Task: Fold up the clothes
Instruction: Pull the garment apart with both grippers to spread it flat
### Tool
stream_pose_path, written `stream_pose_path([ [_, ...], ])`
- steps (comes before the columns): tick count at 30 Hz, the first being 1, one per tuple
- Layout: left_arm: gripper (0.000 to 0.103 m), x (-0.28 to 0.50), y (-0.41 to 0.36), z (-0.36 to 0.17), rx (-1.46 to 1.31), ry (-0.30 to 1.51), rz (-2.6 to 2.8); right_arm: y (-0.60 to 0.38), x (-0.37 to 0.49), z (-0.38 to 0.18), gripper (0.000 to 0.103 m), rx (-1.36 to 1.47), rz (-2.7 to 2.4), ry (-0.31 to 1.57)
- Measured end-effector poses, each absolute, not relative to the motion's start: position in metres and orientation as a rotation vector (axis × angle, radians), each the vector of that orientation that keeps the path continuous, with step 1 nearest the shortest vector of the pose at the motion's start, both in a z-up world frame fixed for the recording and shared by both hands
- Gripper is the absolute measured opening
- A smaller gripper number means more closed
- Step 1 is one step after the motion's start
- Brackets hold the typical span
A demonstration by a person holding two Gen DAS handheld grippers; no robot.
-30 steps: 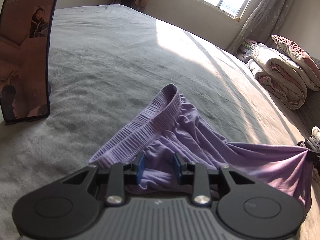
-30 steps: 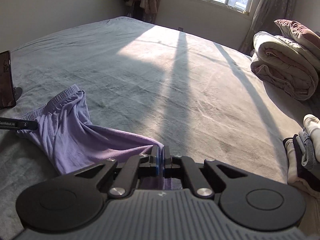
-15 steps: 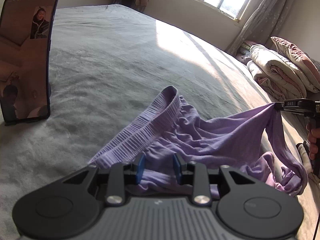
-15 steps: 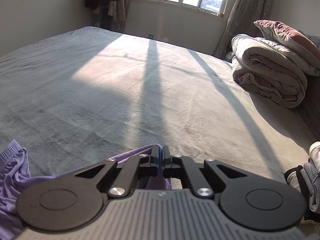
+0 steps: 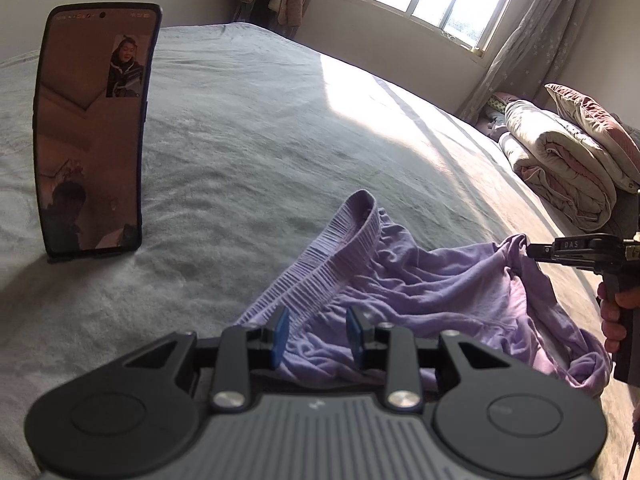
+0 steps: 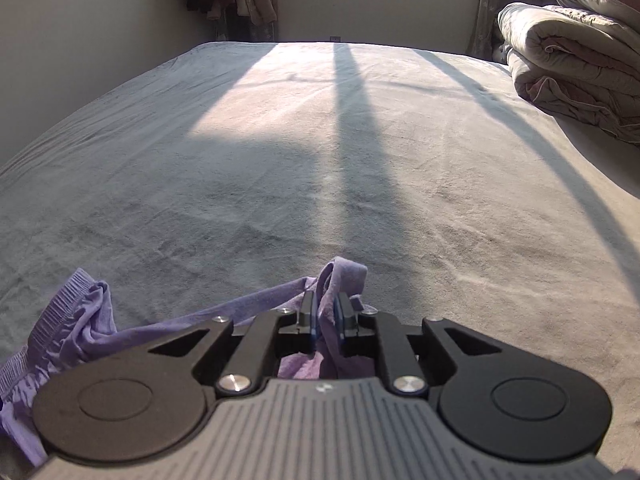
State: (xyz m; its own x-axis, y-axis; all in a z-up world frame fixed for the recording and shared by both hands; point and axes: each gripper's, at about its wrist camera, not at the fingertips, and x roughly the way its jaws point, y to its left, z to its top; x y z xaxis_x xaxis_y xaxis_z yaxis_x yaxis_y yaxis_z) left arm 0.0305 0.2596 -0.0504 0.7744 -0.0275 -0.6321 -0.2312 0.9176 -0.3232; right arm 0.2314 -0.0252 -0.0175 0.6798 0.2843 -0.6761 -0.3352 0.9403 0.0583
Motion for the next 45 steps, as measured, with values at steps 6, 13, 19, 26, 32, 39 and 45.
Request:
stream_pose_path([
  [6, 0.032, 0.011, 0.278, -0.048, -0.422, 0.667, 0.146, -0.026, 0.167, -0.012, 0.016, -0.085, 0.519, 0.752],
  [13, 0.033, -0.001, 0.299, -0.053, -0.539, 0.689, 0.131, -0.044, 0.091, -0.019, 0.041, -0.093, 0.613, 0.750],
  [19, 0.031, 0.008, 0.298, -0.064, -0.642, 0.719, 0.084, -0.050, 0.059, -0.033, 0.041, -0.149, 0.666, 0.716],
  [26, 0.023, 0.018, 0.294, -0.069, -0.661, 0.711, 0.104, -0.023, 0.076, -0.060, 0.041, -0.337, 0.682, 0.704],
  [32, 0.011, 0.022, 0.298, -0.070, -0.703, 0.703, 0.131, -0.011, 0.089, -0.063, 0.007, -0.412, 0.633, 0.702],
  [39, 0.009, 0.019, 0.298, -0.055, -0.701, 0.686, 0.123, -0.027, 0.071, -0.016, 0.006, -0.364, 0.717, 0.755],
  [45, 0.009, 0.005, 0.300, -0.047, -0.690, 0.730, 0.131, -0.046, 0.056, 0.016, 0.006, -0.240, 0.805, 0.840],
])
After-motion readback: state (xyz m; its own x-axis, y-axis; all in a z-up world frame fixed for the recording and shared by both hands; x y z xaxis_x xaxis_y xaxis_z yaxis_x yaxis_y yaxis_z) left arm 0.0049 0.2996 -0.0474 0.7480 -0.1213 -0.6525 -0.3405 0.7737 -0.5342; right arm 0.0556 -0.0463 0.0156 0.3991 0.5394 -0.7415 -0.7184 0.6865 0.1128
